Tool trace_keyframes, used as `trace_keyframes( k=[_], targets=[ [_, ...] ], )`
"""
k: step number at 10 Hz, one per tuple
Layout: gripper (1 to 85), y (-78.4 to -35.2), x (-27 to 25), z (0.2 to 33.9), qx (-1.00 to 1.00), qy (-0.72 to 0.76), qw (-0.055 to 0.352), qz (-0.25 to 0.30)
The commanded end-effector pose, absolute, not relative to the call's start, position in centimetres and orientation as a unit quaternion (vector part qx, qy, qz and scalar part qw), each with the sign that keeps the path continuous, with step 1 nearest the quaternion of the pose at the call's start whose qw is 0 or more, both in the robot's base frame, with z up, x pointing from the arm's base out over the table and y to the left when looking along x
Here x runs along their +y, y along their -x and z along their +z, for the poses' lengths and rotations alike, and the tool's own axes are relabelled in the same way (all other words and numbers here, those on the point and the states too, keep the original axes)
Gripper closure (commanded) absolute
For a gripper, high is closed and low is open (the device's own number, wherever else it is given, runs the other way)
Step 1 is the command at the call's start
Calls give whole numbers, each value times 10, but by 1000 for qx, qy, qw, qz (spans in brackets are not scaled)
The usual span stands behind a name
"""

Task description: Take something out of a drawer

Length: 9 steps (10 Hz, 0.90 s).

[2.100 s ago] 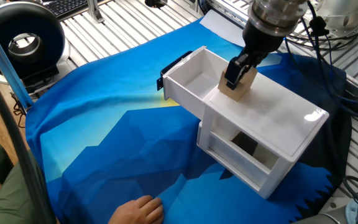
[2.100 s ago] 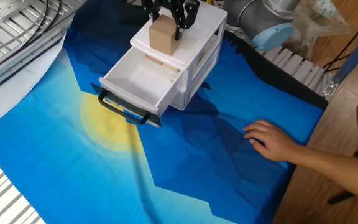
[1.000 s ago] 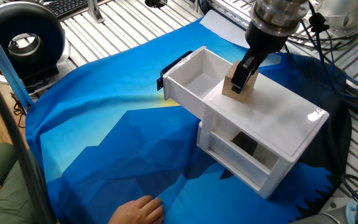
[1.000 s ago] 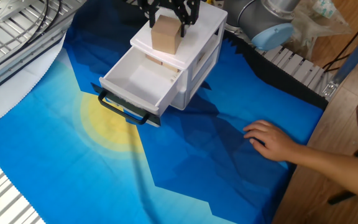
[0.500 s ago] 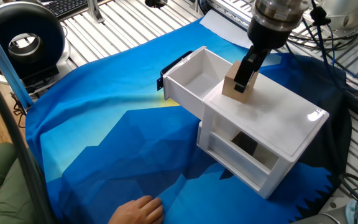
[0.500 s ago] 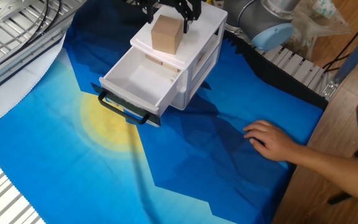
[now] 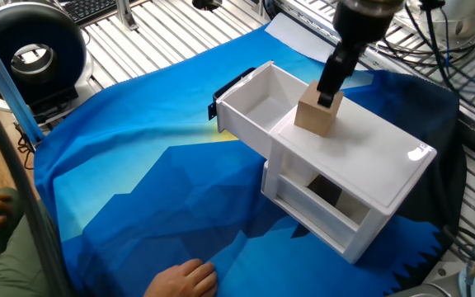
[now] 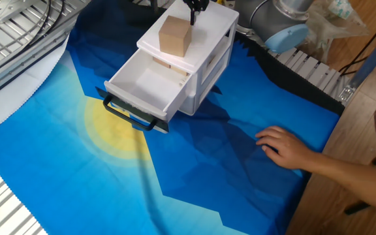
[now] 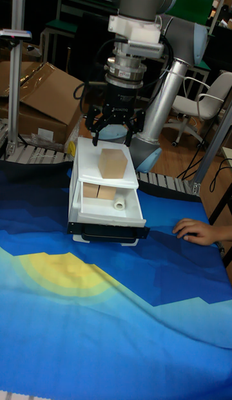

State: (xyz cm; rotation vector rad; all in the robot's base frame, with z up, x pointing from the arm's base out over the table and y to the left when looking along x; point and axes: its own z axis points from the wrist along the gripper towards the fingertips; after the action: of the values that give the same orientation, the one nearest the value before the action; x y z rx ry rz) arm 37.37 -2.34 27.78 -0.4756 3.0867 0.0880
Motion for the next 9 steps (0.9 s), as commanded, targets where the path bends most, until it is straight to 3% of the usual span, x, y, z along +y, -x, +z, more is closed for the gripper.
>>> trace_keyframes(
  k=[1,2,3,4,9],
  targets=[
    [93,-386,-30,316,987,156,-10,25],
    [337,-397,-27,324,991,130,-8,19],
    [673,-418,-16,327,996,91,12,19],
    [847,-431,-11,328,996,86,23,19],
    [847,-489,-8,308,987,147,62,-14]
  ],
)
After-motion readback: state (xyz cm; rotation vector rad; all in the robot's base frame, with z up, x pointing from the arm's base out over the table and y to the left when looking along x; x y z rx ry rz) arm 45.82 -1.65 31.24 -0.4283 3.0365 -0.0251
